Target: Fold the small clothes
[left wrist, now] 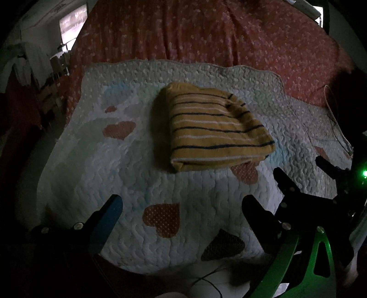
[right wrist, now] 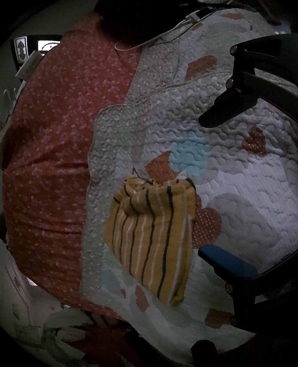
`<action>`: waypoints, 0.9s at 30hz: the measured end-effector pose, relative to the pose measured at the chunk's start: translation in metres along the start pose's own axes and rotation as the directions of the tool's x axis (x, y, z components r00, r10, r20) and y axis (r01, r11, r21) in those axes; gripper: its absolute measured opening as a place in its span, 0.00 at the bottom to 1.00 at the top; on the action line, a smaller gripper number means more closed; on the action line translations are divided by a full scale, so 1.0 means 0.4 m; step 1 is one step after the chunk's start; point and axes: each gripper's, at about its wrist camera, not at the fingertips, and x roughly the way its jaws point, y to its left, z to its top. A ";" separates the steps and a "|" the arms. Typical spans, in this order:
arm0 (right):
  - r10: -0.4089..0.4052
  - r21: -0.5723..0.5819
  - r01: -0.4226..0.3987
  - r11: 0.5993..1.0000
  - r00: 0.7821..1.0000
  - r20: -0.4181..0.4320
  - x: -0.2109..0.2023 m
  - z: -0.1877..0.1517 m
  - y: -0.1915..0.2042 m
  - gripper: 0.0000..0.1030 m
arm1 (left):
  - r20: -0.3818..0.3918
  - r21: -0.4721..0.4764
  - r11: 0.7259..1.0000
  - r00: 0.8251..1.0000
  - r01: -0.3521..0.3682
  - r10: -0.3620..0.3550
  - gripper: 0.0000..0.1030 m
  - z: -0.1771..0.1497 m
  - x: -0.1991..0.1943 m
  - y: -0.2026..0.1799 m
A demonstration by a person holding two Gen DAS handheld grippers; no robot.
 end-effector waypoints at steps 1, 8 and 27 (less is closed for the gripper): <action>0.006 -0.007 -0.006 1.000 1.000 -0.008 0.003 -0.003 0.007 1.00 | -0.002 -0.002 1.000 1.000 0.000 0.000 1.00 0.000 0.003 0.002; 0.022 -0.068 -0.024 0.997 0.999 -0.039 0.017 -0.022 0.047 1.00 | -0.021 -0.024 1.000 1.000 0.017 -0.017 1.00 -0.005 0.015 0.011; 0.035 -0.035 -0.038 0.999 0.996 -0.085 0.037 -0.033 0.046 1.00 | -0.041 -0.038 0.999 0.999 0.006 -0.008 1.00 -0.011 0.033 0.023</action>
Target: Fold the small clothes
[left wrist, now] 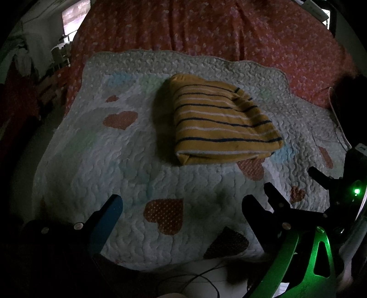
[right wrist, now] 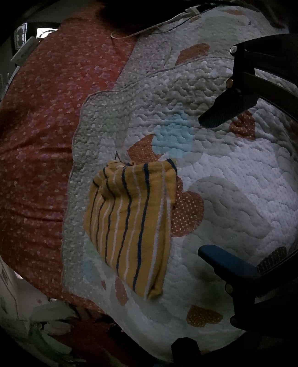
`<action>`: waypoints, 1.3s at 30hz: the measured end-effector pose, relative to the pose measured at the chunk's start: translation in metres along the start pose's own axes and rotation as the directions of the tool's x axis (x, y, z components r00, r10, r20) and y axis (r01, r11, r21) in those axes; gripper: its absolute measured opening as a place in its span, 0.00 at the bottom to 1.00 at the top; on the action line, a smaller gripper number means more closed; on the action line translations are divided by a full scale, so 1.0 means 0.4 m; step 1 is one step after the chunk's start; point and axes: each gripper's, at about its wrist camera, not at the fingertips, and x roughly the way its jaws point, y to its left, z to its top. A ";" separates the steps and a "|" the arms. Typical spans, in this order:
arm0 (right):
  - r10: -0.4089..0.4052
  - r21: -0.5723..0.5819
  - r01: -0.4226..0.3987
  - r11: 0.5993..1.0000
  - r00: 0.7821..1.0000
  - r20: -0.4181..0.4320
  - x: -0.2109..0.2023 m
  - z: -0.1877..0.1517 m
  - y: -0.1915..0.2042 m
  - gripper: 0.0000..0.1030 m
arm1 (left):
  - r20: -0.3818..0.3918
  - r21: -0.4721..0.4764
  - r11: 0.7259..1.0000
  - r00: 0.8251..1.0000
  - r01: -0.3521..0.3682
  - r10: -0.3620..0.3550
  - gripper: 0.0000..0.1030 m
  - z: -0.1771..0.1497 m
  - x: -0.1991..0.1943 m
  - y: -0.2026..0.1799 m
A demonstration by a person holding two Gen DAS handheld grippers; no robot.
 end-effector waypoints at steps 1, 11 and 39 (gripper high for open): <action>0.002 0.000 -0.002 1.000 1.000 -0.001 0.001 -0.001 0.001 1.00 | -0.003 -0.001 1.000 1.000 0.000 0.000 1.00 -0.001 0.002 0.000; 0.016 -0.008 -0.016 1.000 1.000 -0.001 -0.001 -0.002 0.016 1.00 | -0.029 -0.010 1.000 0.999 -0.016 0.016 1.00 -0.013 0.022 0.007; 0.033 -0.008 -0.033 0.999 0.999 -0.016 0.007 -0.006 0.022 1.00 | -0.098 -0.074 0.997 0.995 0.005 -0.012 1.00 -0.043 0.076 0.047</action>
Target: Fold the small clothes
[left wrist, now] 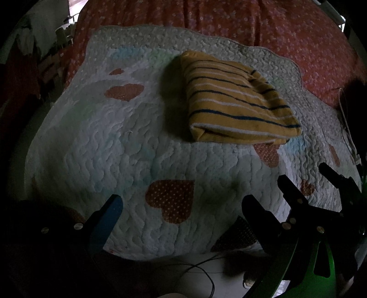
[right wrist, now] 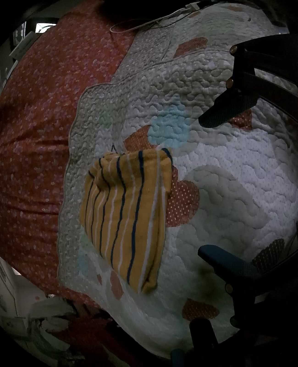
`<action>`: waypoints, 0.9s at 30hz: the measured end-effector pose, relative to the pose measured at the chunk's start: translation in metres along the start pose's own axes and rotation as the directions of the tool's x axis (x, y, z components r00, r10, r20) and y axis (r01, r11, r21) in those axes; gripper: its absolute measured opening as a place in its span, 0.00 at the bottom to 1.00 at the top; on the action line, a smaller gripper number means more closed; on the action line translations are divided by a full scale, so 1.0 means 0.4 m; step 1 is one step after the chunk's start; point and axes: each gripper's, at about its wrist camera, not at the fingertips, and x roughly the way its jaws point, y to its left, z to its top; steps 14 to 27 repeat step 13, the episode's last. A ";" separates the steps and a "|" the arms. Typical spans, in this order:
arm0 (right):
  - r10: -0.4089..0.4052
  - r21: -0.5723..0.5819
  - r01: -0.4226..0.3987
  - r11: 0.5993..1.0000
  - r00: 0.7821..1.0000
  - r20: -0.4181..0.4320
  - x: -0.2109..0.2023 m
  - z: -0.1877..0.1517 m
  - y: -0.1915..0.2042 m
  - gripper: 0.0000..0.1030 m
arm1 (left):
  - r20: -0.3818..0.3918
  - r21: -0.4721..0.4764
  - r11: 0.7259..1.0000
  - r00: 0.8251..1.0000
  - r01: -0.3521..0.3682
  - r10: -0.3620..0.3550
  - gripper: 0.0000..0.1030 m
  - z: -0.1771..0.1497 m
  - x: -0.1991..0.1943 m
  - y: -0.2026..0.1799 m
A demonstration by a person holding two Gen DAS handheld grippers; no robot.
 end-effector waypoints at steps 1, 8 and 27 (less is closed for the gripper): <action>0.001 0.000 -0.001 1.000 1.000 0.001 -0.001 0.000 0.001 1.00 | -0.001 -0.001 1.000 1.000 0.000 0.000 1.00 0.000 0.000 0.001; 0.020 -0.011 -0.020 1.000 1.000 0.008 -0.007 0.001 0.009 1.00 | -0.008 -0.006 1.000 1.000 -0.003 0.003 1.00 -0.003 0.007 0.005; 0.065 -0.020 -0.065 0.998 0.998 0.009 -0.013 0.001 0.025 1.00 | -0.012 -0.007 1.000 1.000 -0.027 0.027 1.00 -0.004 0.011 0.007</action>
